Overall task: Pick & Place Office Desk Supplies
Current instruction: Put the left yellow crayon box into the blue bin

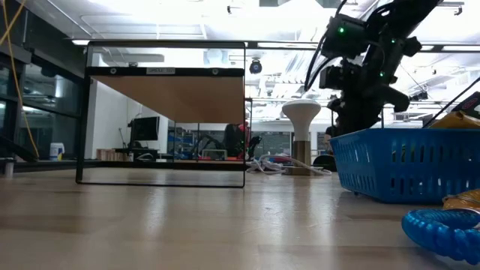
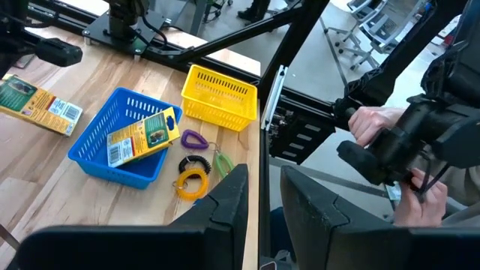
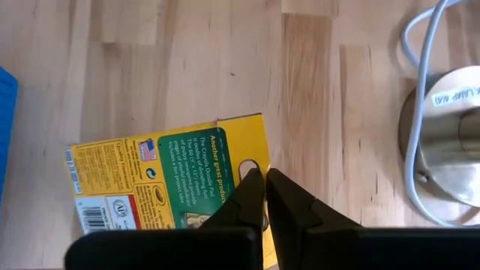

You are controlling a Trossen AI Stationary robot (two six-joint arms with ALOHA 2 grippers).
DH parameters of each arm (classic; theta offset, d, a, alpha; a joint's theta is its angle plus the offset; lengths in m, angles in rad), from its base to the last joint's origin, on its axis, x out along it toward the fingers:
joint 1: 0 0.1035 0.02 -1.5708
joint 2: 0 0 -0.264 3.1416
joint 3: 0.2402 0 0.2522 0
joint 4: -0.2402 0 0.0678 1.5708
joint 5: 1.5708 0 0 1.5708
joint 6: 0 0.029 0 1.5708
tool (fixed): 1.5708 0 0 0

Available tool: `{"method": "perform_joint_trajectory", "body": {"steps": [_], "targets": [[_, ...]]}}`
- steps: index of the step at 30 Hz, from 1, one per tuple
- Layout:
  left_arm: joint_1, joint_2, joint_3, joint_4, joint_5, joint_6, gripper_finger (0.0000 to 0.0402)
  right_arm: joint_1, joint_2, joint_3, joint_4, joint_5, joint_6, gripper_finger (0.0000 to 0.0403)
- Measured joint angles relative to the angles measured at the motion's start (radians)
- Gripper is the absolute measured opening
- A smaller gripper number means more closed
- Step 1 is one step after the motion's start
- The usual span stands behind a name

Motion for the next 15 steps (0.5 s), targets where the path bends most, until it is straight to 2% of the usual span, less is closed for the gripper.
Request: {"method": "perform_joint_trajectory", "body": {"steps": [15], "targets": [[0.000, 0.000, 0.000, 0.000, 0.000, 0.000, 0.0077, 0.017, -0.117, 0.002, 0.016, 0.027, 0.011, 0.0004]]}}
